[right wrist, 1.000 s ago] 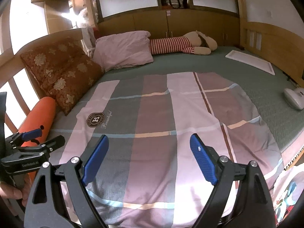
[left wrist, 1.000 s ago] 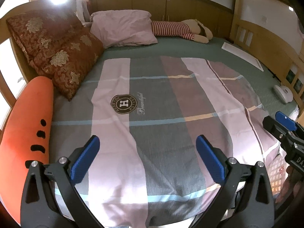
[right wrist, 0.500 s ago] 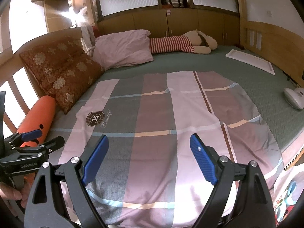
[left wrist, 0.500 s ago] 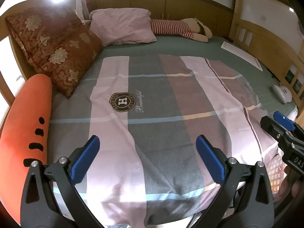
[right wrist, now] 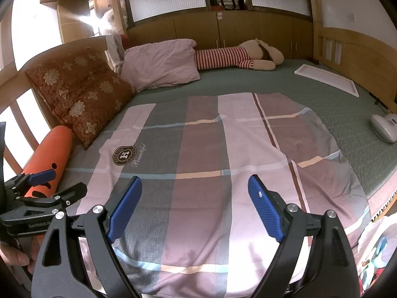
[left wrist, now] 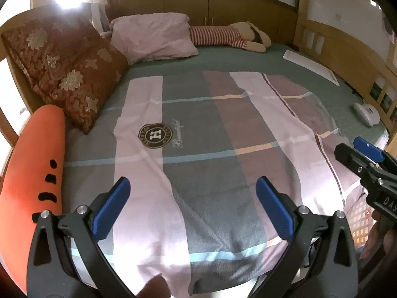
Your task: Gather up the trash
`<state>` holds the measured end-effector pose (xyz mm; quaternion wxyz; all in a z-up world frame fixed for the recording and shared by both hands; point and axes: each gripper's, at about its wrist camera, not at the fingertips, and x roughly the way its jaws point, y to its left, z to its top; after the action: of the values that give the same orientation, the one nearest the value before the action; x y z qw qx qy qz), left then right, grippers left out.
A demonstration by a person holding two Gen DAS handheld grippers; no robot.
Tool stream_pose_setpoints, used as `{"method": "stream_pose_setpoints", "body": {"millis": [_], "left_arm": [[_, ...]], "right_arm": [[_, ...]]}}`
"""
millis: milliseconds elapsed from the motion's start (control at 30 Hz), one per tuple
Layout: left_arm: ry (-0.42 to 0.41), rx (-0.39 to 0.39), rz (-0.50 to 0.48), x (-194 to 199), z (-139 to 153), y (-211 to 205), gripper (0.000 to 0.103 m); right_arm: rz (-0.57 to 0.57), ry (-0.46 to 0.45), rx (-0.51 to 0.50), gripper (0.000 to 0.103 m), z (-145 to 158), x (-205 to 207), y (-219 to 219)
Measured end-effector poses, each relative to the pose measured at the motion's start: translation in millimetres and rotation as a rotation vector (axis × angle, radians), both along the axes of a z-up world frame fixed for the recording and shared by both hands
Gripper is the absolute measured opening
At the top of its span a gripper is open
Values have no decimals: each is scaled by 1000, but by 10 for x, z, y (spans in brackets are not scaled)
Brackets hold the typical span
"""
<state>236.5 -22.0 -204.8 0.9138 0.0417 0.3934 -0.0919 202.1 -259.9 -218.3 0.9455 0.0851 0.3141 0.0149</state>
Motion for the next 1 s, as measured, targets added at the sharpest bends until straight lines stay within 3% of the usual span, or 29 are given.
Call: {"method": "stream_pose_setpoints", "body": {"millis": [667,900,1000], "left_arm": [[8,-30,18,27,69,38,101],[-14,62,56,6,71,-58,101],[-11,52,48,-3,77,-59,101]], "right_arm": [[0,2,1,85,2,1,-3],[-1,1,1,85,3,0,2],[0,2,-1,85,1,3,7]]}}
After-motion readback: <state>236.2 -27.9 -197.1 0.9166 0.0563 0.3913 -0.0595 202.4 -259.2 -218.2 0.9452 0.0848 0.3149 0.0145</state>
